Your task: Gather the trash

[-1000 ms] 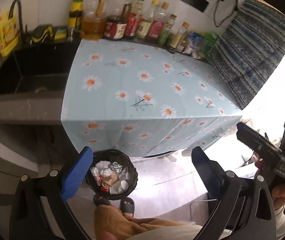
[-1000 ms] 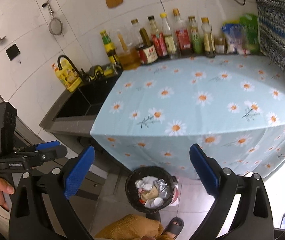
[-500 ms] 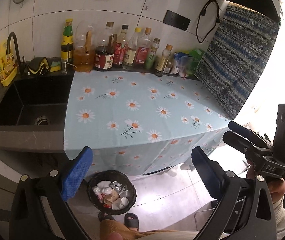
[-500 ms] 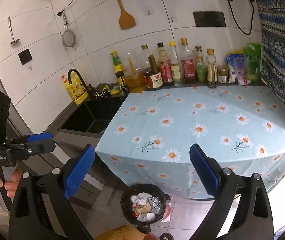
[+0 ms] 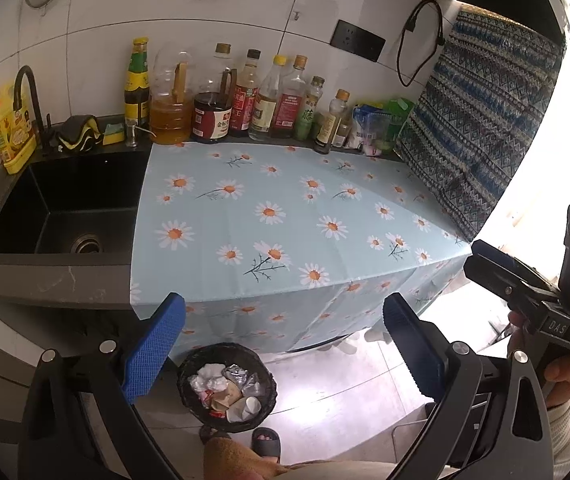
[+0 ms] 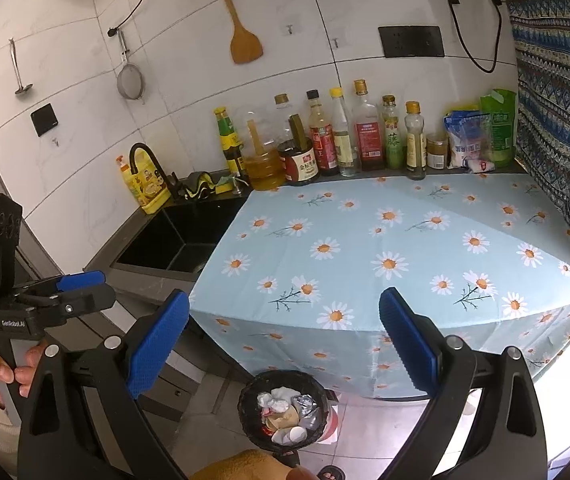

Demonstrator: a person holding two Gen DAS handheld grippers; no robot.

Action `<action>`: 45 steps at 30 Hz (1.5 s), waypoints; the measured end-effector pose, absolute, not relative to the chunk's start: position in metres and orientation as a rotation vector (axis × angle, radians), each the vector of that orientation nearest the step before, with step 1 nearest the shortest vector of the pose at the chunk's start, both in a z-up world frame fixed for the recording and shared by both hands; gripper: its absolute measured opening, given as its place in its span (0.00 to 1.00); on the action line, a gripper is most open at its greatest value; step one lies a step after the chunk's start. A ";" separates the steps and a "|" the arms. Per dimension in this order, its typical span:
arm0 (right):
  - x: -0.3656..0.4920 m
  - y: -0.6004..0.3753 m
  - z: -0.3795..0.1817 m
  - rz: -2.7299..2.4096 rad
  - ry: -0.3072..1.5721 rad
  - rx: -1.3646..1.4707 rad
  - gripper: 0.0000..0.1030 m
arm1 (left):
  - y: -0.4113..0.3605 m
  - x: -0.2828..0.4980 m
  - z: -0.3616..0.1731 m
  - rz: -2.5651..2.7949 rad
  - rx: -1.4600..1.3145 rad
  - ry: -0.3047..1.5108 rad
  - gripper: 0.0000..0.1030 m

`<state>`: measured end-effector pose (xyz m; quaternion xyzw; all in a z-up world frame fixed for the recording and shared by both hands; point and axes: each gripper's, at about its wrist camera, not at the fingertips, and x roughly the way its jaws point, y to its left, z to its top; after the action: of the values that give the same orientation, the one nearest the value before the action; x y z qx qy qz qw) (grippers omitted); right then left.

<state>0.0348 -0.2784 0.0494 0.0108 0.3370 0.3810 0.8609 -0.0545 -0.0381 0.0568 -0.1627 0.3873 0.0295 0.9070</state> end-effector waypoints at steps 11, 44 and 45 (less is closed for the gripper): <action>0.042 -0.283 0.047 0.782 0.726 0.038 0.92 | -0.037 -0.053 0.056 0.082 -0.339 0.802 0.93; 0.041 -0.283 0.031 0.780 0.763 0.035 0.92 | -0.041 -0.051 0.047 0.077 -0.328 0.836 0.93; 0.041 -0.283 0.030 0.776 0.766 0.035 0.92 | -0.041 -0.051 0.047 0.076 -0.325 0.836 0.93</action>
<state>0.0408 -0.2832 0.0304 0.0166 0.3642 0.3689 0.8550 -0.0508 -0.0414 0.0473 -0.1570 0.4041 0.0370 0.9004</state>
